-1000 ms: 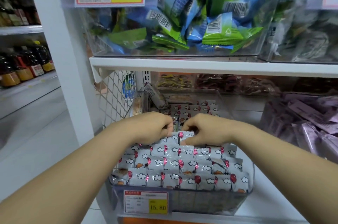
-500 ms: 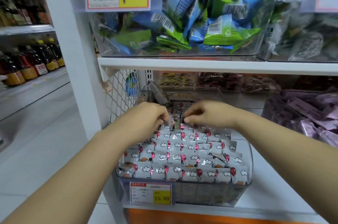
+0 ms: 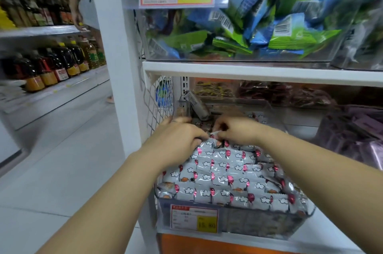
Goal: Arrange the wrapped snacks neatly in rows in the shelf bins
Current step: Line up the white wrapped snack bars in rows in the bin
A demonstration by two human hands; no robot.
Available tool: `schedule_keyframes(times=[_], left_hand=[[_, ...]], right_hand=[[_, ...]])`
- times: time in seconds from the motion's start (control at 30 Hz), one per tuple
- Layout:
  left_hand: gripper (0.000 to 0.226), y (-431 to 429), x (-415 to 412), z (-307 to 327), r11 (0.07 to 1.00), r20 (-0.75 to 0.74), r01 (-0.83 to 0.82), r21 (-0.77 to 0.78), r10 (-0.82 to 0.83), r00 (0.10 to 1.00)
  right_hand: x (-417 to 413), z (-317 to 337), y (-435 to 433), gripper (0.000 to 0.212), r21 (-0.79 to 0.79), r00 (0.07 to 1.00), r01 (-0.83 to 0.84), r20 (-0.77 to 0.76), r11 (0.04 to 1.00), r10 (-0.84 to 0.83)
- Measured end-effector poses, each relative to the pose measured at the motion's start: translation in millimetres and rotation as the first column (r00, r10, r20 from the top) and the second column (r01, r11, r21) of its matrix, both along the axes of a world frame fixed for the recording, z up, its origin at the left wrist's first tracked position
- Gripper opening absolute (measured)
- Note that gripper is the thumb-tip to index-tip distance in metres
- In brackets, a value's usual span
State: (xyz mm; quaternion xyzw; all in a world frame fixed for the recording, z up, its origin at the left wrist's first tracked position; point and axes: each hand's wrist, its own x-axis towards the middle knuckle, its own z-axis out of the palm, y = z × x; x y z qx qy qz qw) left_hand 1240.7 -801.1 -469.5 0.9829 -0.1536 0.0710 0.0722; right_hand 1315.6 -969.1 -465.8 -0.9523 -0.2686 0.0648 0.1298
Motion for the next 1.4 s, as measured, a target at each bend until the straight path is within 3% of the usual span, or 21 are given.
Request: schedule_keyframes(times=[0.17, 0.33, 0.43, 0.63, 0.8, 0.9, 1.03, 1.1, 1.27, 1.4], left_hand=[[0.032, 1.9, 3.8, -4.1, 0.999, -0.028, 0.004, 0.033, -0.003, 1.000], [0.033, 1.5, 4.7, -3.9, 1.000, -0.031, 0.001, 0.025, 0.000, 1.000], [0.033, 2.0, 5.2, -3.7, 1.000, -0.037, -0.002, 0.016, 0.002, 0.999], [0.033, 0.6, 3.9, -2.9, 0.999, -0.032, -0.001, 0.032, 0.003, 0.999], [0.034, 0.8, 1.7, -1.7, 0.999, -0.030, 0.003, 0.039, -0.002, 1.000], [0.033, 1.4, 1.9, -2.0, 1.000, -0.018, 0.014, 0.017, -0.014, 1.000], [0.035, 0.8, -2.5, -1.4, 0.990, 0.101, 0.013, -0.141, 0.002, 0.995], [0.037, 0.2, -8.0, 0.1, 0.966, 0.119, -0.022, -0.259, 0.054, 0.991], [0.043, 1.5, -31.4, 13.3, 0.816, 0.019, -0.124, -0.565, 0.163, 0.986], [0.041, 5.9, -57.4, 14.3, 0.722, -0.041, -0.097, -0.685, 0.094, 0.995]], right_hand=[[-5.1, 9.1, -16.3, 0.005, 0.237, 0.997, 0.028, 0.064, 0.971, -0.044], [-5.7, 25.1, -23.5, 0.002, 0.349, 0.982, -0.001, 0.176, 0.937, -0.064], [-8.8, 24.7, -23.7, 0.004, 0.293, 0.985, -0.028, 0.174, 0.956, -0.024], [-13.8, 1.8, -15.1, 0.006, 0.097, 0.997, -0.070, -0.032, 0.993, 0.073], [-10.4, -1.9, -13.0, 0.005, 0.095, 0.986, -0.081, -0.140, 0.992, 0.094], [-14.2, 2.5, -17.0, 0.016, 0.139, 0.985, -0.064, -0.151, 0.988, 0.085], [-20.7, 10.6, -17.9, 0.024, 0.193, 1.000, -0.011, 0.008, 0.981, 0.010], [-21.4, 13.5, -11.6, 0.025, 0.262, 1.000, -0.003, -0.008, 0.965, 0.005], [-26.2, 3.9, 18.3, 0.039, 0.463, 0.991, 0.005, -0.119, 0.886, 0.056], [-33.0, -3.6, 41.2, 0.051, 0.507, 0.987, -0.082, -0.080, 0.858, 0.142]])
